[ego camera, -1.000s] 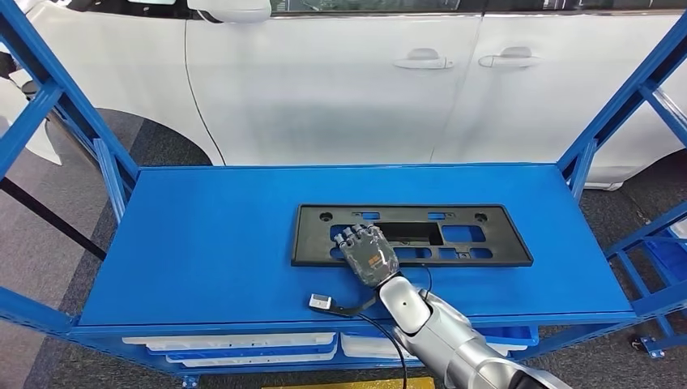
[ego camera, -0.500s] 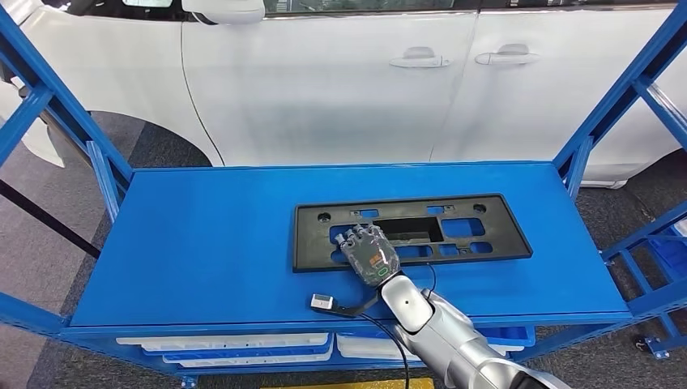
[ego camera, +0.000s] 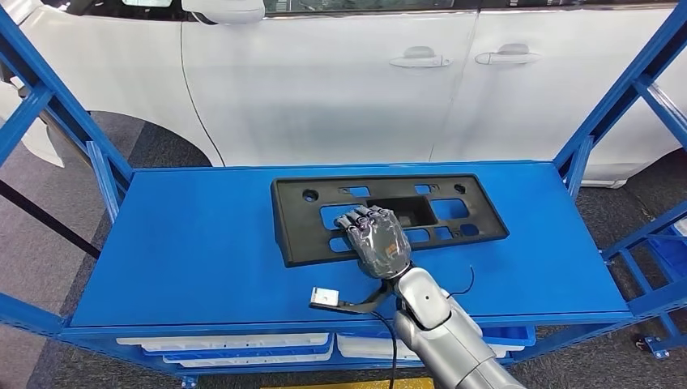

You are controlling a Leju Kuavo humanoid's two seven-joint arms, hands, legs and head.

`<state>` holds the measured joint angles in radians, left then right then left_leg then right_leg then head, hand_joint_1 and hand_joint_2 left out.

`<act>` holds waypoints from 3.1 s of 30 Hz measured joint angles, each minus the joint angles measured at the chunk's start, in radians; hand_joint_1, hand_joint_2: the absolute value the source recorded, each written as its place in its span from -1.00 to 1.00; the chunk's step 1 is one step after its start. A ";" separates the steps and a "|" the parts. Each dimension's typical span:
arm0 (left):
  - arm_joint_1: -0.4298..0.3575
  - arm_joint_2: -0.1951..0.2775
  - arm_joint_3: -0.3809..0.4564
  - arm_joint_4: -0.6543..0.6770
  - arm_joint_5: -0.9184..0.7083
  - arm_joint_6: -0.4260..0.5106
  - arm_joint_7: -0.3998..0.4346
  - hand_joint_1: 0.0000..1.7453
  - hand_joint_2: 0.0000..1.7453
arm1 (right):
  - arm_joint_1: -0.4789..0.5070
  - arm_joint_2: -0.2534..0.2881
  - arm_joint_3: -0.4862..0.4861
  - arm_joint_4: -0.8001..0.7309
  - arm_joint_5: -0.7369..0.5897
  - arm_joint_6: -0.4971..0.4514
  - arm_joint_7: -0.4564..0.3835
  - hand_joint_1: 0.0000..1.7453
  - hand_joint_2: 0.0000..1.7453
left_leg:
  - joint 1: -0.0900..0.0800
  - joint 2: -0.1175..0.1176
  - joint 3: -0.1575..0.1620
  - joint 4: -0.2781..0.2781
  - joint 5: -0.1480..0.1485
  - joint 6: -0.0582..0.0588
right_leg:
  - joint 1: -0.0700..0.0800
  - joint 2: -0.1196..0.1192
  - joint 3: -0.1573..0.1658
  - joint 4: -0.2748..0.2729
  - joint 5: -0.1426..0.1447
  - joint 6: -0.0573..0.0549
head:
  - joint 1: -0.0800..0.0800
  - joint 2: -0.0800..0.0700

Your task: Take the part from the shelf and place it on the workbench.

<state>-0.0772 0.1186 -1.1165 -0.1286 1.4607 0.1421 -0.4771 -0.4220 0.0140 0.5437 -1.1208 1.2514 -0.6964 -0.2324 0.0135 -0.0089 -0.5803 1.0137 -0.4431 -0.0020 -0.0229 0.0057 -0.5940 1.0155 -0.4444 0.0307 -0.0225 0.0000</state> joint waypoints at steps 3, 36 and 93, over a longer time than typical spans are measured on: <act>0.000 0.000 0.001 0.000 0.000 -0.021 0.005 -1.00 1.00 | 0.031 -0.004 -0.052 -0.111 -0.445 0.016 -0.275 1.00 1.00 | 0.000 0.000 0.000 0.000 0.000 0.000 | 0.000 0.000 0.000 0.000 0.000 0.000 | 0.000 0.000; -0.017 0.008 0.047 0.000 0.000 -0.025 -0.016 -1.00 1.00 | -0.047 -0.029 -0.084 -0.798 -1.751 1.132 -0.309 1.00 1.00 | -0.002 0.000 -0.004 0.007 -0.003 0.001 | -0.006 0.000 -0.001 -0.001 0.002 0.003 | 0.000 0.000; -0.016 0.011 0.046 0.000 0.000 0.026 0.021 -1.00 1.00 | -0.211 -0.168 0.082 -0.706 -1.860 0.997 -0.420 1.00 1.00 | 0.000 0.006 -0.141 0.287 -0.126 -0.030 | 0.014 -0.012 -0.012 -0.011 0.022 -0.057 | 0.000 0.000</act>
<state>-0.0930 0.1296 -1.0709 -0.1286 1.4607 0.1683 -0.4562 -0.6333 -0.1544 0.6256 -1.8270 -0.6084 0.3011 -0.6526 0.0135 -0.0032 -0.7213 1.3011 -0.5692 -0.0323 -0.0091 -0.0067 -0.6064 1.0045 -0.4229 -0.0266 -0.0229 0.0000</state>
